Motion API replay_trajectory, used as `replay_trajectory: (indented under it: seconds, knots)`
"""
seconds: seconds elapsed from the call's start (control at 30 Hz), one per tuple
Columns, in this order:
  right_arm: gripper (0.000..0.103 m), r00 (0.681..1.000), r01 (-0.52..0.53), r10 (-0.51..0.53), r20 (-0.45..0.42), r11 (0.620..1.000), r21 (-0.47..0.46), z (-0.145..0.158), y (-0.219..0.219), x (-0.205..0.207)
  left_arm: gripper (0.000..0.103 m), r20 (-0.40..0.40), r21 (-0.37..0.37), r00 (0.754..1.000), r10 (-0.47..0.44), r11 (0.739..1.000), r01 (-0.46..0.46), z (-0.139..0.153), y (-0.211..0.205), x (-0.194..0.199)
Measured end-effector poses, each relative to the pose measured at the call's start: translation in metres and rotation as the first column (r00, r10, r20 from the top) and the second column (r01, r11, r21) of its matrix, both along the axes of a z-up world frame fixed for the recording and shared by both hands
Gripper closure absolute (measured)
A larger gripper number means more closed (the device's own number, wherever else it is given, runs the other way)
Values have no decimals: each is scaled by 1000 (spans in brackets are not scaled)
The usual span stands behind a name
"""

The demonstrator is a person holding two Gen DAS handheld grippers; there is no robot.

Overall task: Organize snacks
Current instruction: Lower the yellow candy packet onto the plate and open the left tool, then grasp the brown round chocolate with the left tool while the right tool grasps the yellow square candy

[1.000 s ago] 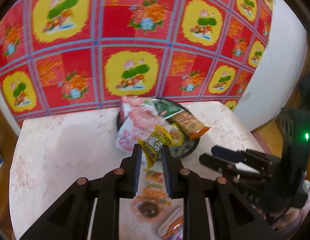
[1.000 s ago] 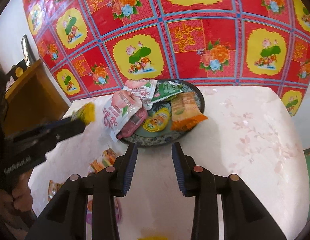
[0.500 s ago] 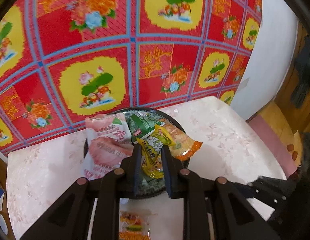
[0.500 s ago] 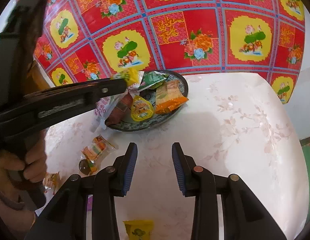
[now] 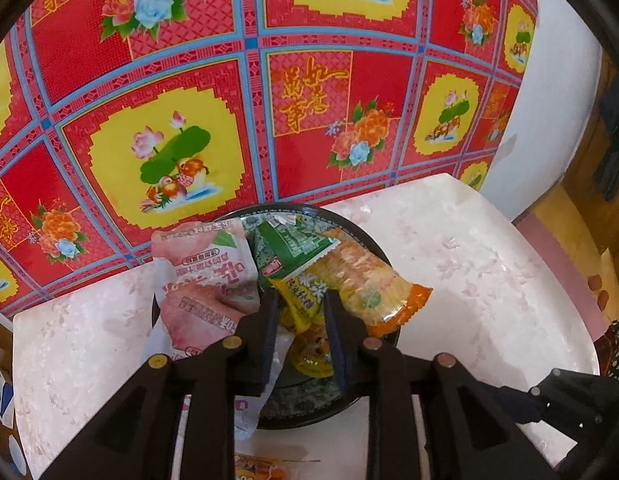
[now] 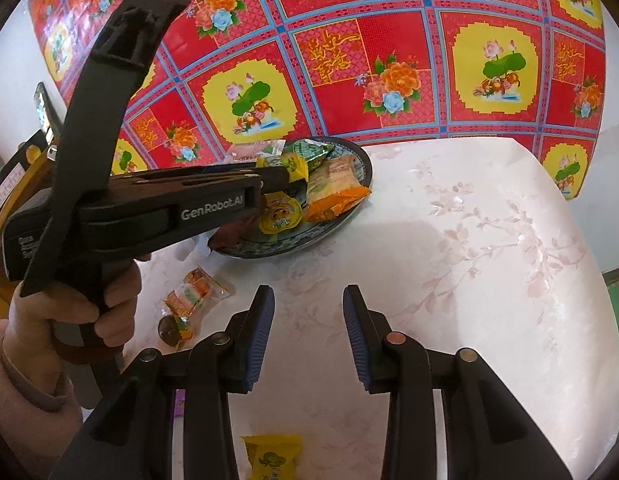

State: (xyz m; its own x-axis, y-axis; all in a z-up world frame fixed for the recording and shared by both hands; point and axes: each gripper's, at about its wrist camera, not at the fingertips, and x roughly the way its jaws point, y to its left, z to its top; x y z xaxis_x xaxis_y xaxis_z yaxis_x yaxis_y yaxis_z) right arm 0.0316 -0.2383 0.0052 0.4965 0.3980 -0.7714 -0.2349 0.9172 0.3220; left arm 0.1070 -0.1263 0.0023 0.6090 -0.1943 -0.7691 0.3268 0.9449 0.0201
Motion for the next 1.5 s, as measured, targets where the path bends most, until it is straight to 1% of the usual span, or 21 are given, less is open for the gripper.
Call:
replay_trajectory:
  seconds: [0.03, 0.07, 0.13, 0.2, 0.5, 0.73, 0.83, 1.2, 1.5]
  knots:
    - [66, 1000, 0, 0, 0, 1000, 2, 0, 0, 0, 70, 2, -5, 1000, -1, 1000, 1, 0, 0, 0]
    - [66, 1000, 0, 0, 0, 1000, 3, 0, 0, 0, 65, 4, -5, 1000, -1, 1000, 1, 1, 0, 0]
    - [66, 1000, 1, -1, -1, 1000, 3, -1, 0, 0, 62, 12, -5, 1000, 2, 1000, -2, 3, 1, -1]
    - [66, 1000, 2, -2, 0, 1000, 3, -1, 0, 0, 62, 14, -4, 1000, 7, 1000, -7, 5, 2, -2]
    - [66, 1000, -1, 1, 6, 1000, 7, 2, 1, -4, 62, 19, -47, 1000, 15, 999, -15, 21, 11, -16]
    - [66, 1000, -10, 10, 11, 1000, 5, 6, 5, -12, 62, 17, -61, 1000, 18, 998, -17, 31, 15, -39]
    - [66, 1000, -14, 14, 8, 1000, 5, 7, 6, -17, 62, 11, -78, 999, 33, 996, -32, 33, 20, -52]
    - [66, 1000, -30, 30, 0, 999, -13, 9, 9, -36, 62, -18, -116, 996, 85, 989, -87, 29, 45, -82]
    - [66, 999, -40, 40, -18, 999, -25, 8, 9, -46, 61, -46, -116, 991, 127, 985, -131, 19, 65, -100]
